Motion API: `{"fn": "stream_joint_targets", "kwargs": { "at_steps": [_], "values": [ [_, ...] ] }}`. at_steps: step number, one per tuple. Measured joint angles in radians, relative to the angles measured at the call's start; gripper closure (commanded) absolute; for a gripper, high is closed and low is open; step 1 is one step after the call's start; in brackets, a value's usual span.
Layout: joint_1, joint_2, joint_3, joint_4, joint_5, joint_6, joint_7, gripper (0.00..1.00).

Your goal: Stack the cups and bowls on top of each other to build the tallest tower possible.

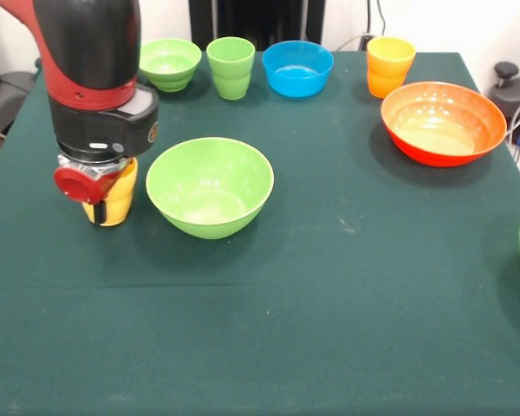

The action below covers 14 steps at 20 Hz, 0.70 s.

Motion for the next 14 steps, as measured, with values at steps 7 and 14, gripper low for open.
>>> {"fn": "stream_joint_targets", "kwargs": {
  "at_steps": [7, 14],
  "values": [
    [0.026, 0.001, -0.007, 0.014, 0.046, -0.017, 0.0, 1.0],
    [0.042, 0.009, -0.022, 0.015, 0.081, -0.018, 0.0, 1.0]
  ]
}}
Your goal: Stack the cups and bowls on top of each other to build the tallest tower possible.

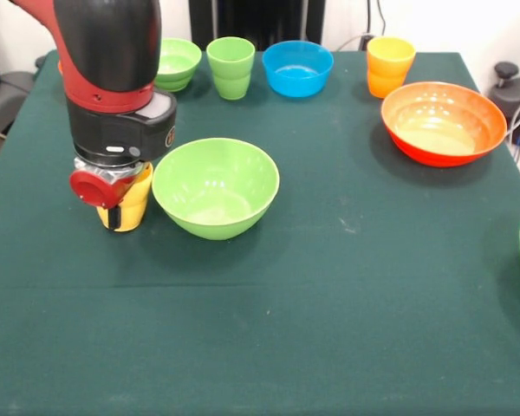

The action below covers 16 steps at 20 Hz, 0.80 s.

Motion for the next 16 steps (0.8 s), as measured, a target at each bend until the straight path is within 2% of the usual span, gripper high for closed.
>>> {"fn": "stream_joint_targets", "kwargs": {
  "at_steps": [16],
  "values": [
    [0.048, 0.025, -0.047, 0.002, 0.102, 0.0, 0.0, 1.0]
  ]
}}
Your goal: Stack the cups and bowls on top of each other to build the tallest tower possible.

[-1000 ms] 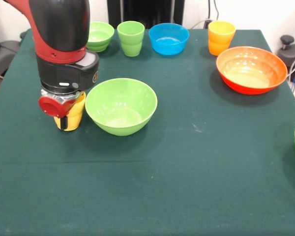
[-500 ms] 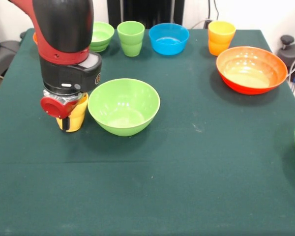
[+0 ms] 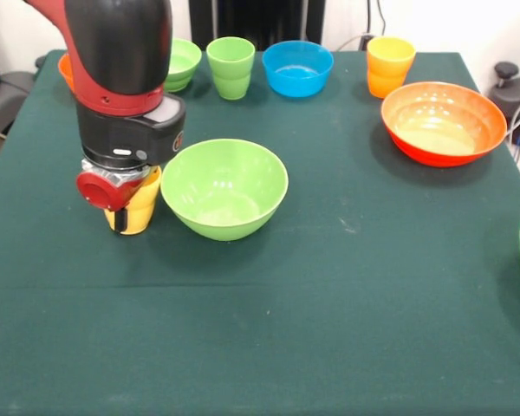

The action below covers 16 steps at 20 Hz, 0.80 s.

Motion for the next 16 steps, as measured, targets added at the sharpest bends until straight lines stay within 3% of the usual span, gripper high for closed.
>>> {"fn": "stream_joint_targets", "kwargs": {
  "at_steps": [16],
  "values": [
    [0.064, 0.001, -0.004, 0.025, 0.096, -0.011, 0.0, 1.0]
  ]
}}
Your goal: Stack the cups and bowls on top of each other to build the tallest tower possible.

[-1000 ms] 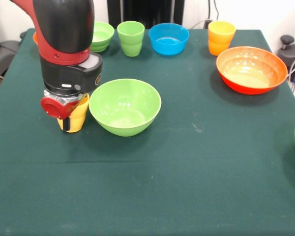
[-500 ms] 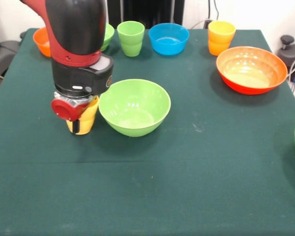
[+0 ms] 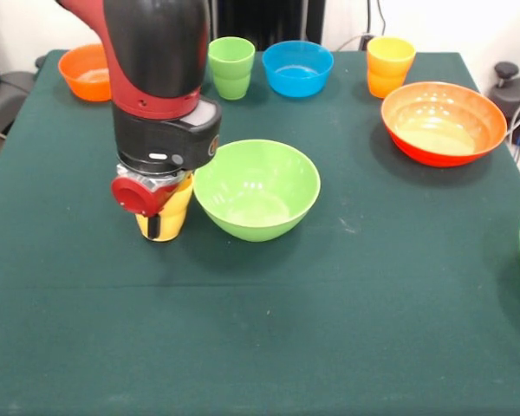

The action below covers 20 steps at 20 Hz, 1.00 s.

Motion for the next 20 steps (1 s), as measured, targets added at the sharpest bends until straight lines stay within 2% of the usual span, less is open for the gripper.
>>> {"fn": "stream_joint_targets", "kwargs": {
  "at_steps": [8, 20],
  "values": [
    [0.031, -0.003, -0.001, 0.015, 0.013, -0.044, 0.0, 1.0],
    [0.042, -0.023, 0.016, 0.07, 0.074, -0.099, 0.0, 1.0]
  ]
}}
